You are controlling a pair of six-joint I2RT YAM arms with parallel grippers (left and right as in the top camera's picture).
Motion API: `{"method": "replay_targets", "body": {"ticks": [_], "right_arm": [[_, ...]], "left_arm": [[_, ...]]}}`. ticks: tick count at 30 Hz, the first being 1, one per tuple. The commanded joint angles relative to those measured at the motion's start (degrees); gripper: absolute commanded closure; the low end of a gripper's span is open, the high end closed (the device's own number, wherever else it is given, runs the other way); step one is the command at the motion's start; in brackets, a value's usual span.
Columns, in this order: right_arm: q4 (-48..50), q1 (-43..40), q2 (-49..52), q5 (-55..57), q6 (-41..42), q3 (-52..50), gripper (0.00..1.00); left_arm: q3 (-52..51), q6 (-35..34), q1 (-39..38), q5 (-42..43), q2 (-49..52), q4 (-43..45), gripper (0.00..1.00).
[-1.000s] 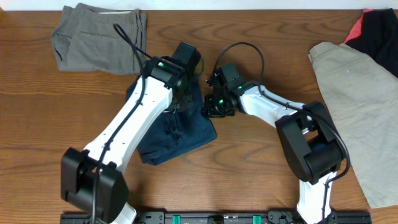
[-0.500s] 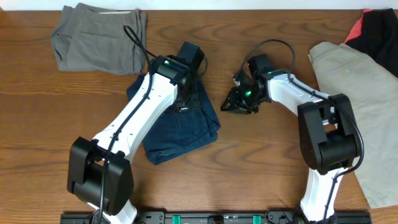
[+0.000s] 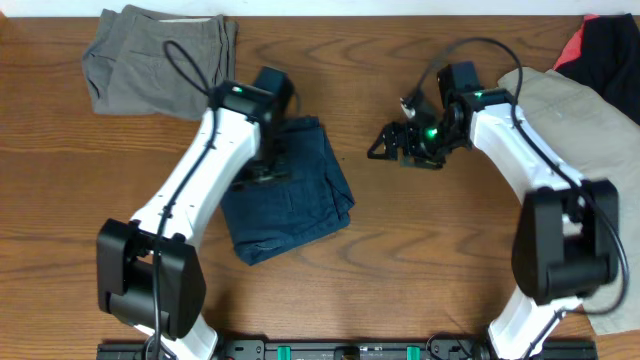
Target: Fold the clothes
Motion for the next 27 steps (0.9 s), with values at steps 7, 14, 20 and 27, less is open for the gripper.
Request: {"method": "replay_targets", "body": {"ticks": [7, 14, 20, 27], "right_arm": [[-0.37, 12.52, -0.24, -0.39, -3.54, 0.61, 0.62], [2.54, 20.46, 0.02, 9.86, 4.11, 0.61, 0.76], [4.5, 24.76, 2.19, 11.21, 5.66, 0.61, 0.86], [4.5, 25.42, 9.64, 12.17, 8.52, 0.61, 0.99]], "left_arm": [[-2.01, 5.92, 6.95, 1.4, -0.5, -2.8, 0.66], [-13.35, 5.95, 6.54, 4.28, -0.5, 3.96, 0.67], [-22.82, 4.81, 6.58, 5.44, -0.5, 13.07, 0.68], [-26.56, 4.83, 6.58, 5.38, -0.5, 15.21, 0.68]]}}
